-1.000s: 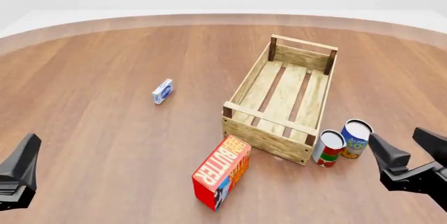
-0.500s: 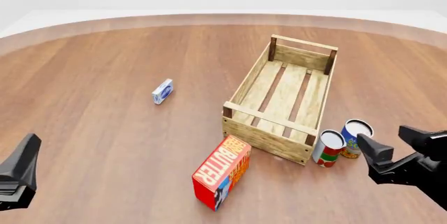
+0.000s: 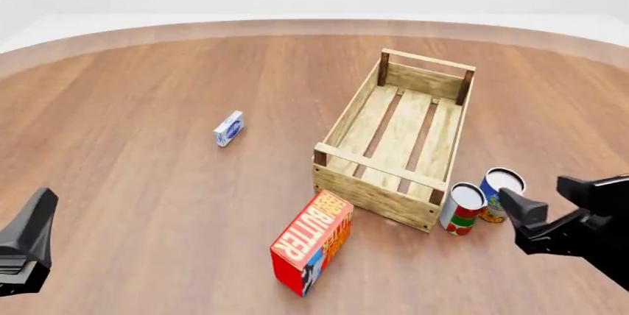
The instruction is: Pick up the tomato sauce, and put it in the wooden tray.
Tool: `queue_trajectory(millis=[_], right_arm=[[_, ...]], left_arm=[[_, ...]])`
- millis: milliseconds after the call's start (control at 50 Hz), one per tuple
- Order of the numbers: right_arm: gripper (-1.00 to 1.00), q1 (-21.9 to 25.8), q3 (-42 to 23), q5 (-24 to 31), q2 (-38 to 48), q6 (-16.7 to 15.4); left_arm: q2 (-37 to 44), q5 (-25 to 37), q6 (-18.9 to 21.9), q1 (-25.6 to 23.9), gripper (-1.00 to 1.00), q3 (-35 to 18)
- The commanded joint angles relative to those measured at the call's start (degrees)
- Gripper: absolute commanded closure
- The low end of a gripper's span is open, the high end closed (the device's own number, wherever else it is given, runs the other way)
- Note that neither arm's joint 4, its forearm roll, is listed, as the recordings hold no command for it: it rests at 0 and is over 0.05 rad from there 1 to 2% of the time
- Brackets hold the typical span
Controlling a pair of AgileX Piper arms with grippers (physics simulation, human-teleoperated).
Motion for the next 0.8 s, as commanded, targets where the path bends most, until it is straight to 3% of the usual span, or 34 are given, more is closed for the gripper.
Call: queue_trajectory(millis=[20, 800], right_arm=[[-1.00, 0.21, -0.89, -0.54, 2.73, -0.19], [-1.00, 1.77, -0.73, -9.65, 14.64, 0.16]], left_arm=[[0.00, 0.00, 0.00, 0.00, -1.00, 0.00], [0.00, 0.00, 0.00, 0.00, -1.00, 0.00]])
